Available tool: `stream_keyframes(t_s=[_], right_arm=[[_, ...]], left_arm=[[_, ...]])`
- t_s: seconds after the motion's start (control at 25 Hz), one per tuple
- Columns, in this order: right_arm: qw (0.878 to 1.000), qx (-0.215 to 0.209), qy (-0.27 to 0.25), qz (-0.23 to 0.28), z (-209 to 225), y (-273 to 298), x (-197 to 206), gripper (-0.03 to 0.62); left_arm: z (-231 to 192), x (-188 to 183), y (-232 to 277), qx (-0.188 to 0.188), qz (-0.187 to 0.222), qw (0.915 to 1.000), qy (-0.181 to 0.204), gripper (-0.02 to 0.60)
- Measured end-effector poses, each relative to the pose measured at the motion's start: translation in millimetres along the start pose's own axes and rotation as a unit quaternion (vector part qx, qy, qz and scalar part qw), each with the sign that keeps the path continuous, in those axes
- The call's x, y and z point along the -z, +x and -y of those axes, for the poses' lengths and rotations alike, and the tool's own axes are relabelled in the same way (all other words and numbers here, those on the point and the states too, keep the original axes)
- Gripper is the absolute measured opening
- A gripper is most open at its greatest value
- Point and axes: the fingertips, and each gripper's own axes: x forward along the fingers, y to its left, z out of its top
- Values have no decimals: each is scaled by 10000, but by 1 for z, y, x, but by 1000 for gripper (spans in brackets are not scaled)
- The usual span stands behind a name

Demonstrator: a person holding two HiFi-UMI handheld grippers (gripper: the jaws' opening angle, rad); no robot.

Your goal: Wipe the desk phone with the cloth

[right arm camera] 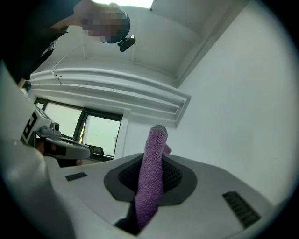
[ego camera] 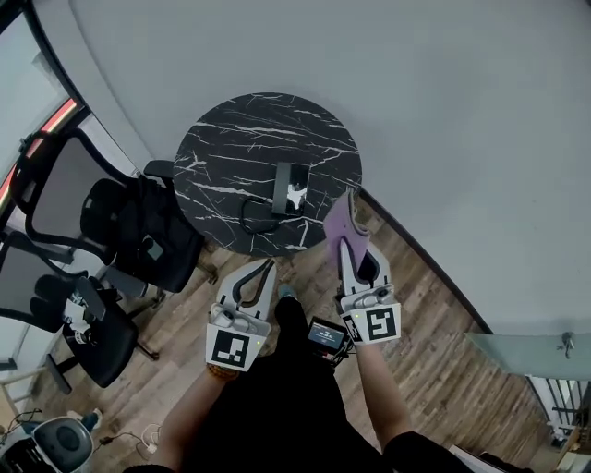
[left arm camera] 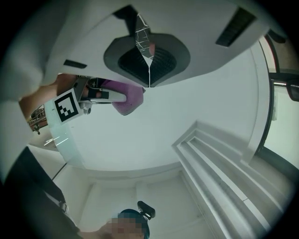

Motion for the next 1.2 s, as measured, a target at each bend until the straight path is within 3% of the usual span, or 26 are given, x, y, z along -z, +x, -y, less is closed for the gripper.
stream_keyframes(t_s=[0.12,0.36,0.72,0.88,1.04,1.2], right_arm=[[9991,-352,-190,-148,29,45,10,58],[9923,-1086,-231,-552,75,129,59,58],[9560,-2444,-587,-1515,73,214,161,58],[9475,-2619,-388,-1793,68,236,190,58],[9451,-2477,-489,-2077,64,247,210,58],[9411,-2325,-380,-2425,63,257,224,58]], left_arm=[[-15,1,40,-142,-71,9996,-245,17],[-40,14,115,-498,-235,9984,-98,17],[-80,44,159,-1136,-485,9915,-421,17],[-99,53,168,-1203,-516,9903,-475,17],[-125,65,178,-1176,-706,9886,-617,17],[-156,62,194,-994,-424,9928,-521,17]])
